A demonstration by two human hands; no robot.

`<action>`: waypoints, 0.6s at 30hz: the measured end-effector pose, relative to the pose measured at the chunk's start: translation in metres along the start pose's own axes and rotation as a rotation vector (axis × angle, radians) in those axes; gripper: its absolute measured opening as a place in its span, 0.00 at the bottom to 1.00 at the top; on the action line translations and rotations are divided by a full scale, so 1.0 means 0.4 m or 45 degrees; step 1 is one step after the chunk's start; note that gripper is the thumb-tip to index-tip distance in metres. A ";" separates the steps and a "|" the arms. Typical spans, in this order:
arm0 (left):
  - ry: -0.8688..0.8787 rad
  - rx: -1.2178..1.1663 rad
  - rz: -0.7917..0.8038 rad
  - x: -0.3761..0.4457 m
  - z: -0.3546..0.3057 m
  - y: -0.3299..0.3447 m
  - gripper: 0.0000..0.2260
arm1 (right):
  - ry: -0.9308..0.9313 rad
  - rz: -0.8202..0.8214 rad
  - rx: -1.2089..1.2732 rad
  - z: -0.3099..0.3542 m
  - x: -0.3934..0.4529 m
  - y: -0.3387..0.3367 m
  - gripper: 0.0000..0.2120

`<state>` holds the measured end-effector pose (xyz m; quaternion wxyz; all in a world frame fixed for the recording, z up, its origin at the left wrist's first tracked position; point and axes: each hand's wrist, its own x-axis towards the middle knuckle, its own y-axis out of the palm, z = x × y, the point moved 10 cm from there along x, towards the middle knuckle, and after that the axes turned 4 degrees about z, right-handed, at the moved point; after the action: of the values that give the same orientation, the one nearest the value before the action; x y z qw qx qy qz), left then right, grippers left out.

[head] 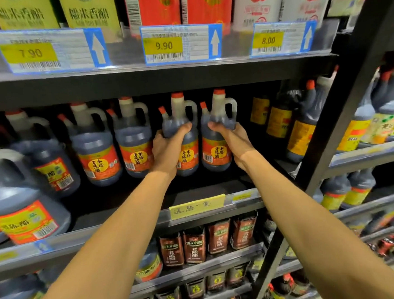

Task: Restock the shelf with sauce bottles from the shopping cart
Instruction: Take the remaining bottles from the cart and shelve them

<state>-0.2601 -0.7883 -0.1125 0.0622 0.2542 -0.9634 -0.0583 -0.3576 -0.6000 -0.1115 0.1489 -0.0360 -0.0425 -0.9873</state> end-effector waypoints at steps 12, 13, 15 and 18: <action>0.008 0.007 -0.162 0.066 0.017 -0.014 0.36 | -0.065 0.005 0.066 -0.028 0.097 -0.013 0.32; 0.004 0.009 -0.160 0.070 0.016 -0.012 0.38 | -0.067 -0.002 0.059 -0.030 0.103 -0.012 0.32; -0.006 -0.002 -0.161 0.076 0.018 -0.010 0.40 | -0.063 -0.018 0.060 -0.032 0.112 -0.008 0.32; -0.033 -0.033 -0.177 0.088 0.028 -0.007 0.42 | -0.065 -0.036 0.063 -0.034 0.123 -0.004 0.32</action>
<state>-0.2911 -0.8072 -0.1209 0.0487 0.3189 -0.9433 -0.0781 -0.4056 -0.6142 -0.1210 0.1344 -0.0569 -0.0710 -0.9867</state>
